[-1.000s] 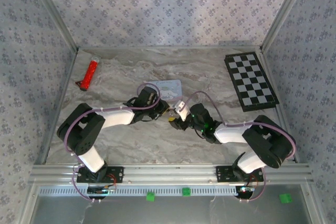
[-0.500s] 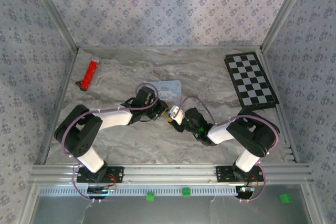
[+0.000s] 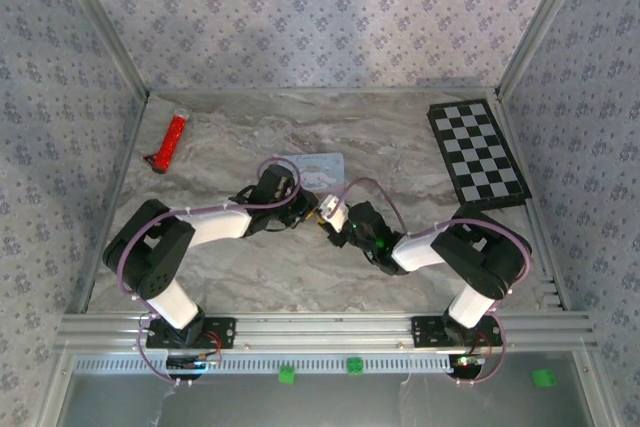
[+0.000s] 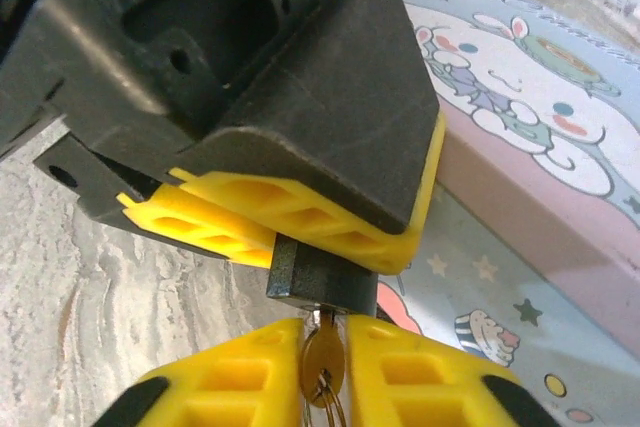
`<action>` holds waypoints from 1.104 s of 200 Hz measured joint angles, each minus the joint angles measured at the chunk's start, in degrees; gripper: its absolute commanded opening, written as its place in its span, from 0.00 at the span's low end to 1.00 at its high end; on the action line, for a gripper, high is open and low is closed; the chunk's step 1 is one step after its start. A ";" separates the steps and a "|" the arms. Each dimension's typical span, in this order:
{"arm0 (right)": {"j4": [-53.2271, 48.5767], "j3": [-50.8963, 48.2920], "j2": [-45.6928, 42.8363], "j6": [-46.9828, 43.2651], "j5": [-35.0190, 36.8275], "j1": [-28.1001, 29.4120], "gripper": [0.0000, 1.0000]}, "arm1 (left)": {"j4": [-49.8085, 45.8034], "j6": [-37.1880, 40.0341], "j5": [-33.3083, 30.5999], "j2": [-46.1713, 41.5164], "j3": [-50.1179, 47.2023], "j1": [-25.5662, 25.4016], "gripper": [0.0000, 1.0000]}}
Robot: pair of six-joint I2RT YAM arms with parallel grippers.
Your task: Unlock the padlock with the key
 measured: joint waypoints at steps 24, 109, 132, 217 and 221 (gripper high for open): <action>-1.95 1.18 0.07 3.32 -0.94 -0.15 0.00 | -0.07 0.48 -0.48 0.00 0.00 0.09 0.00; -5.03 5.20 4.39 32.72 -18.62 -5.92 0.00 | -2.56 6.29 -1.95 0.92 0.48 0.72 0.00; 1.20 4.55 8.79 40.63 -21.90 -6.38 0.00 | -3.69 8.31 -2.78 1.68 0.48 0.72 0.00; 7.87 1.86 9.68 49.03 -22.86 -7.37 0.00 | -4.07 9.46 -1.84 1.73 0.83 0.70 0.24; 7.63 1.81 9.46 49.07 -22.82 -7.37 0.00 | -4.07 9.64 -1.73 1.73 0.85 0.70 0.28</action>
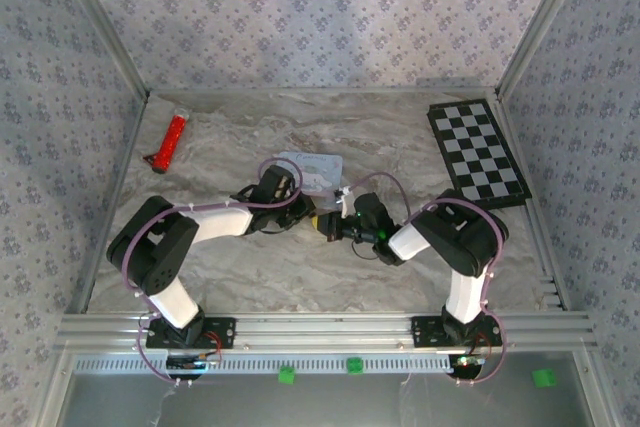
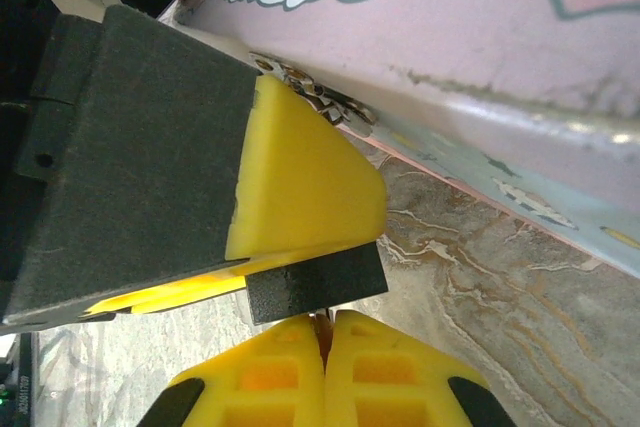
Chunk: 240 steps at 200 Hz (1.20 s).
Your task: Unlock the padlock with the key
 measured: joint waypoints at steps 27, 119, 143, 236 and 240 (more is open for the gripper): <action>-2.64 -0.28 -1.95 0.59 1.70 0.15 0.00 | 0.39 0.66 1.18 -0.26 0.17 -0.09 0.53; -5.20 -1.53 -3.78 2.29 4.39 0.26 0.00 | -18.84 15.93 -7.72 -13.46 5.86 7.96 0.97; -5.66 -1.29 -3.78 2.58 4.55 0.26 0.00 | -22.60 22.97 -8.66 -8.96 13.00 10.43 1.00; -10.84 1.79 -3.72 4.20 3.26 -6.05 0.00 | -21.24 31.98 -0.70 6.67 19.61 13.20 0.98; -11.23 2.05 -3.72 4.20 3.06 -6.36 0.00 | -20.90 31.76 -0.44 6.78 19.56 13.20 0.98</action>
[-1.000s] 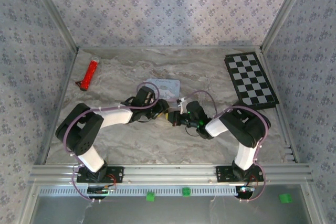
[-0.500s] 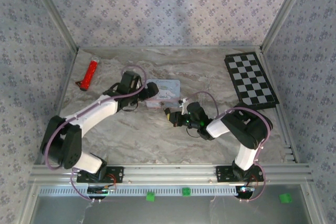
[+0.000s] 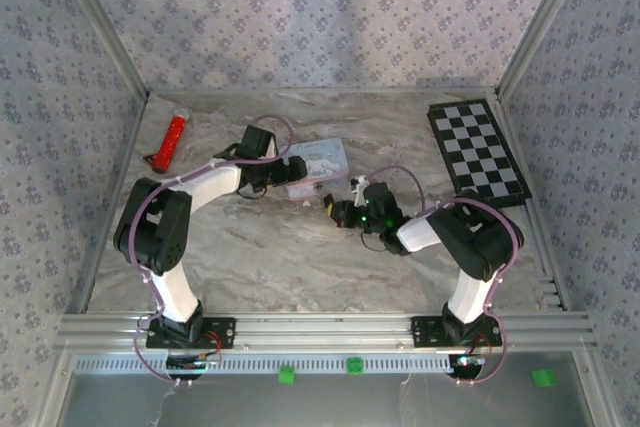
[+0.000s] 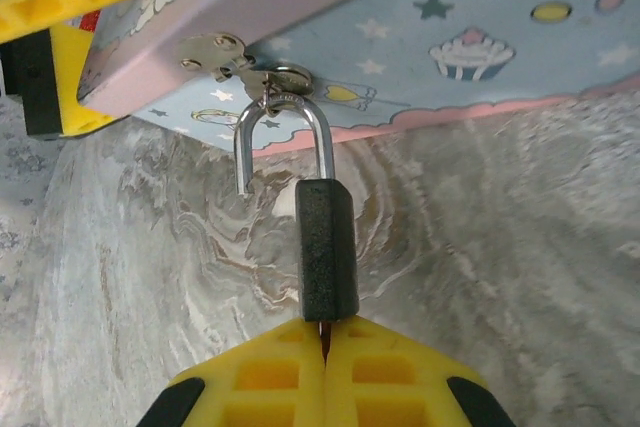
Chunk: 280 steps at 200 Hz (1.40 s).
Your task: Unlock the padlock with the key
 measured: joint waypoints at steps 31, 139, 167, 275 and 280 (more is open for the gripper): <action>-0.63 0.44 0.00 0.24 -1.14 -0.70 0.00 | 4.66 -3.04 1.77 0.72 -1.75 -0.50 0.95; -6.95 -0.68 -5.25 -2.29 -6.56 -7.30 0.29 | 10.03 -9.25 -0.20 0.98 -3.56 -4.70 0.95; -12.11 0.96 -6.54 -6.86 -6.99 -8.02 0.31 | 10.34 -9.68 -0.17 0.98 -3.78 -4.70 0.95; -20.96 10.16 -0.74 -17.86 -7.65 -6.78 0.51 | 12.22 -10.32 -0.17 0.94 -4.76 -4.70 0.95; -20.96 10.27 -0.42 -17.92 -7.50 -6.56 0.51 | 12.68 -10.51 -0.17 0.85 -5.07 -4.70 0.95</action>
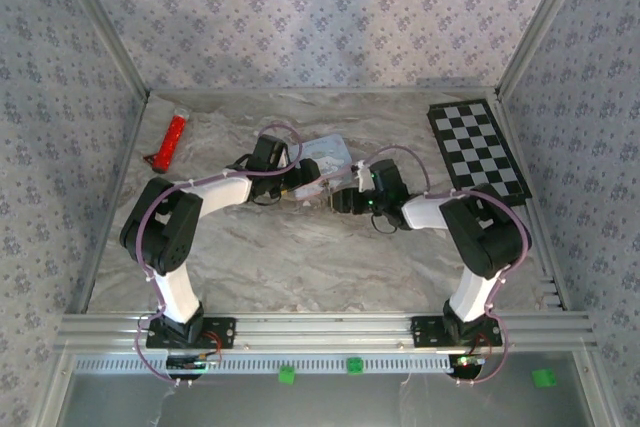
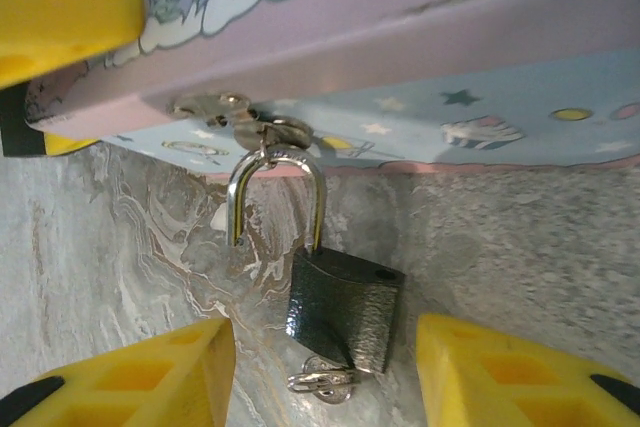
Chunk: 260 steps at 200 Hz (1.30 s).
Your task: Unlock the padlock with the key
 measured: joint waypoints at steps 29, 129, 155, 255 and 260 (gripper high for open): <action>0.00 0.57 1.73 -0.17 0.20 0.63 0.51 | 1.86 -0.66 -0.02 -0.52 -1.46 0.02 0.95; -3.54 4.79 4.13 -1.05 8.17 3.52 0.36 | 2.49 -1.49 0.02 -2.25 -3.80 1.18 0.95; -3.67 4.81 4.20 -1.05 8.87 3.52 0.30 | 2.51 -1.46 0.00 -2.27 -3.80 1.27 0.95; -2.99 3.69 1.51 4.66 9.29 5.01 0.10 | 0.13 -2.43 -2.58 -0.96 -0.83 -0.42 0.91; -2.97 3.52 1.18 5.57 9.81 5.18 0.10 | 0.07 -2.67 -3.13 -0.81 -0.50 -0.74 0.91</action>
